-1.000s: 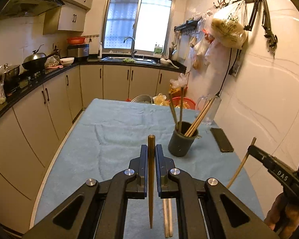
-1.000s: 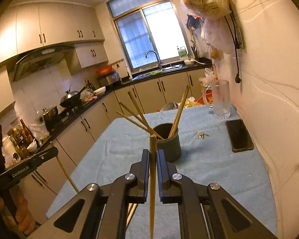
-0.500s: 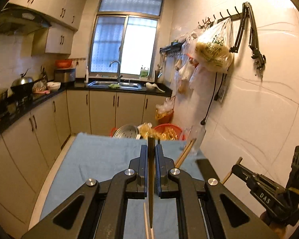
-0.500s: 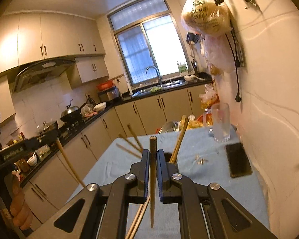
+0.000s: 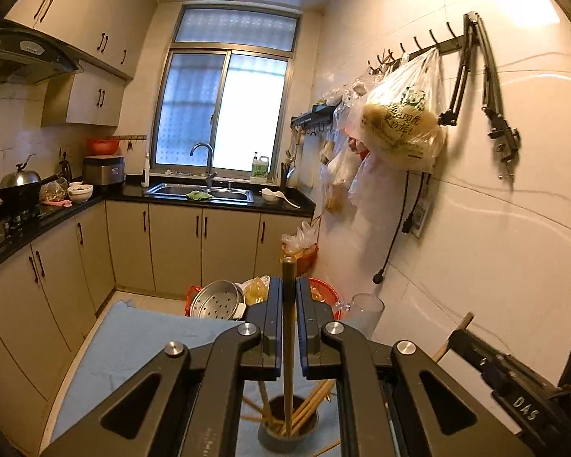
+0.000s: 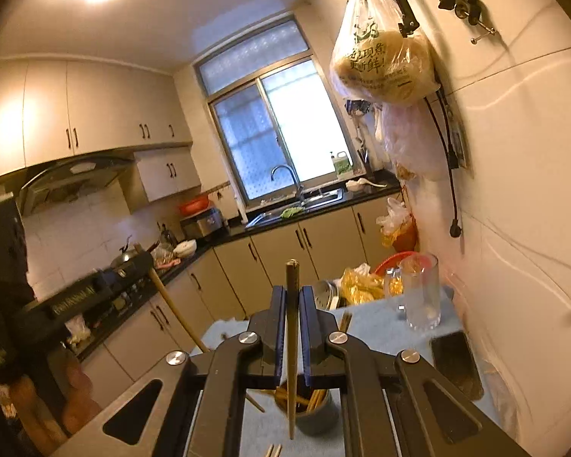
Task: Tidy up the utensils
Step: 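Insert the left gripper's chopstick into the black cup while the right gripper inserts its own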
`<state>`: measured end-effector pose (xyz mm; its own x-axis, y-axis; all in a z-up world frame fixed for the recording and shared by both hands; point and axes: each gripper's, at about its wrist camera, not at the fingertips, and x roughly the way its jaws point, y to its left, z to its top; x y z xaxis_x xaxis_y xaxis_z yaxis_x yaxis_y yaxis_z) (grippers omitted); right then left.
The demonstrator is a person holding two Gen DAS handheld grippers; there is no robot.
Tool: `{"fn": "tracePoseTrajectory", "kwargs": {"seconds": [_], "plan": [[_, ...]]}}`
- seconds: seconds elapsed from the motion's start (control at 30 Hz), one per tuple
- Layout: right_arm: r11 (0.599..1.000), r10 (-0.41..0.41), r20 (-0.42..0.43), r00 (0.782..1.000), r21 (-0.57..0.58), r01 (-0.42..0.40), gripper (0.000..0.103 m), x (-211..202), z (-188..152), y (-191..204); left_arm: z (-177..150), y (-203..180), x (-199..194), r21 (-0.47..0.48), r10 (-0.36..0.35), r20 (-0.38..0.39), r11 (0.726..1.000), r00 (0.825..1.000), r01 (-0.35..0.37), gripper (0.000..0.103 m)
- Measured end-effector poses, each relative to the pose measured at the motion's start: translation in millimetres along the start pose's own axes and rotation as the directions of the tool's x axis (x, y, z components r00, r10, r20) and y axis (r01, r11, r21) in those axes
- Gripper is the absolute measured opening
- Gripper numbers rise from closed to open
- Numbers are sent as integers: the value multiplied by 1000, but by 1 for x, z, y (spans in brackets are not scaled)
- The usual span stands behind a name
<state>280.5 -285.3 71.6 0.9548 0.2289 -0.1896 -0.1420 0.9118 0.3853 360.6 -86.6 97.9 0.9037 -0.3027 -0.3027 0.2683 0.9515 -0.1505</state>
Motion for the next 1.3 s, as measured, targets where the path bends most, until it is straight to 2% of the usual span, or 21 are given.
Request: {"fn": "tracePoseTrajectory", "kwargs": {"seconds": [0.13, 0.33, 0.73, 0.97, 1.3], "plan": [[1000, -7, 20, 1000, 15, 7, 8, 17, 10, -6, -7, 3, 22, -37, -1, -3, 999, 1000, 1, 7], [999, -20, 24, 1000, 37, 19, 8, 47, 6, -16, -23, 3, 52, -43, 12, -54, 999, 998, -14, 7], [995, -43, -83, 996, 81, 49, 8, 91, -35, -43, -57, 2, 69, -23, 10, -142, 1000, 990, -13, 7], [992, -15, -135, 991, 125, 33, 8, 106, -53, -53, -72, 7, 75, -62, -2, -207, 998, 978, -11, 7], [986, -11, -213, 977, 160, 46, 12, 121, -68, -59, -81, 10, 71, -60, -26, -230, 998, 973, 12, 9]]}}
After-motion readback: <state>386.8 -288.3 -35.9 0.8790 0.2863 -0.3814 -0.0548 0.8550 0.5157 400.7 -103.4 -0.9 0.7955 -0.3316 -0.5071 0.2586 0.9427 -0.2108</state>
